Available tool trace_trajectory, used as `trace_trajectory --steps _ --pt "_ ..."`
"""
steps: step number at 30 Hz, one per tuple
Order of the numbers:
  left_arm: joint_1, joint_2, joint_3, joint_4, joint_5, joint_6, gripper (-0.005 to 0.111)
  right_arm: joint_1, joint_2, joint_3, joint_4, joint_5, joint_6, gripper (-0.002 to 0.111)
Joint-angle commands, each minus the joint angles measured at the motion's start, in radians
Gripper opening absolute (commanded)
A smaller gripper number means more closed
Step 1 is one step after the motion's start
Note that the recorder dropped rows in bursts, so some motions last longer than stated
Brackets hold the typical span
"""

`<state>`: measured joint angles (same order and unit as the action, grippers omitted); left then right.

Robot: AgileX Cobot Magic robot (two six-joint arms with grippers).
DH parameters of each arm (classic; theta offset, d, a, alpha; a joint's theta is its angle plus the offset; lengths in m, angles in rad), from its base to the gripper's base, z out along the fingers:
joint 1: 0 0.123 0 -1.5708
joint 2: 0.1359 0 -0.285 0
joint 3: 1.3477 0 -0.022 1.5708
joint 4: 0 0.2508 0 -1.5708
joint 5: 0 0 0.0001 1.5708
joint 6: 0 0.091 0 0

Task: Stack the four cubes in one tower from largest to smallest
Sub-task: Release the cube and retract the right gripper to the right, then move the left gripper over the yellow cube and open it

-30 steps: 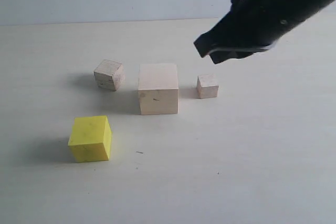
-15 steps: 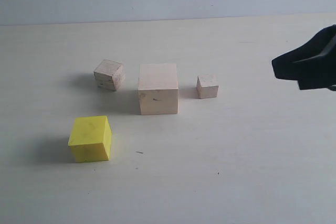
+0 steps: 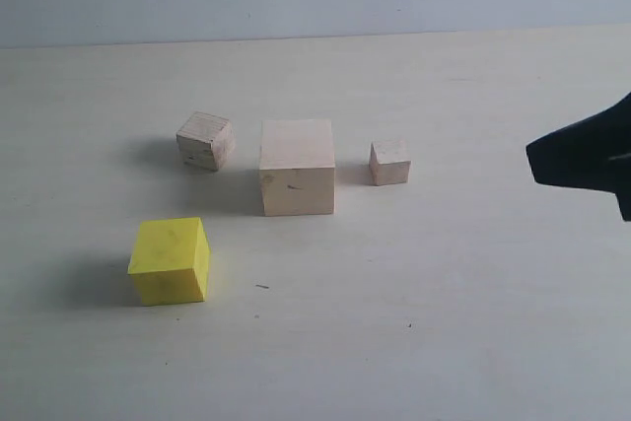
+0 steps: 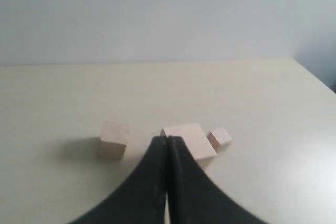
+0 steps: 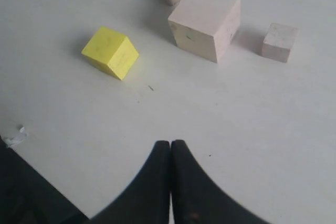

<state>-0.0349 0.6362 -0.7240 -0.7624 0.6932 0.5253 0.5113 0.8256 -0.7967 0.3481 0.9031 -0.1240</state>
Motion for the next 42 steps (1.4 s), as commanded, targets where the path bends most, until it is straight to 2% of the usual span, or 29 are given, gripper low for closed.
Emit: trace_trajectory --steps 1,5,12,15,22,29,36,39,41,42 --pt "-0.068 0.175 -0.069 0.02 0.103 0.031 0.0 0.0 -0.034 0.003 0.011 0.029 -0.014 0.0" --pt "-0.118 0.314 -0.098 0.019 0.161 0.071 0.0 0.0 -0.077 0.003 0.016 0.032 -0.014 0.0" --pt "-0.196 0.478 -0.099 0.036 0.172 0.061 0.0 0.0 -0.142 0.003 0.027 0.056 -0.011 0.0" --pt "-0.227 0.544 -0.099 0.089 0.175 -0.023 0.0 0.018 -0.15 0.003 0.037 0.063 -0.011 0.0" --pt "-0.299 0.692 -0.099 0.334 0.18 -0.322 0.0 0.118 -0.15 0.003 0.022 0.063 -0.013 0.0" --pt "-0.307 0.738 -0.128 0.247 0.171 -0.452 0.002 0.141 -0.15 0.003 0.007 0.055 -0.013 0.0" --pt "-0.316 0.738 -0.227 0.239 0.216 -0.546 0.024 0.141 -0.15 0.003 0.007 -0.005 -0.006 0.0" --pt "-0.316 0.738 -0.258 0.355 0.234 -0.613 0.033 0.141 -0.15 0.003 0.016 -0.007 -0.006 0.0" --pt "-0.316 0.738 -0.263 0.368 0.25 -0.615 0.043 0.141 -0.15 0.003 0.016 -0.007 -0.006 0.0" --pt "-0.316 0.738 -0.263 0.333 0.27 -0.615 0.053 0.141 -0.15 0.003 0.019 -0.009 -0.006 0.0"
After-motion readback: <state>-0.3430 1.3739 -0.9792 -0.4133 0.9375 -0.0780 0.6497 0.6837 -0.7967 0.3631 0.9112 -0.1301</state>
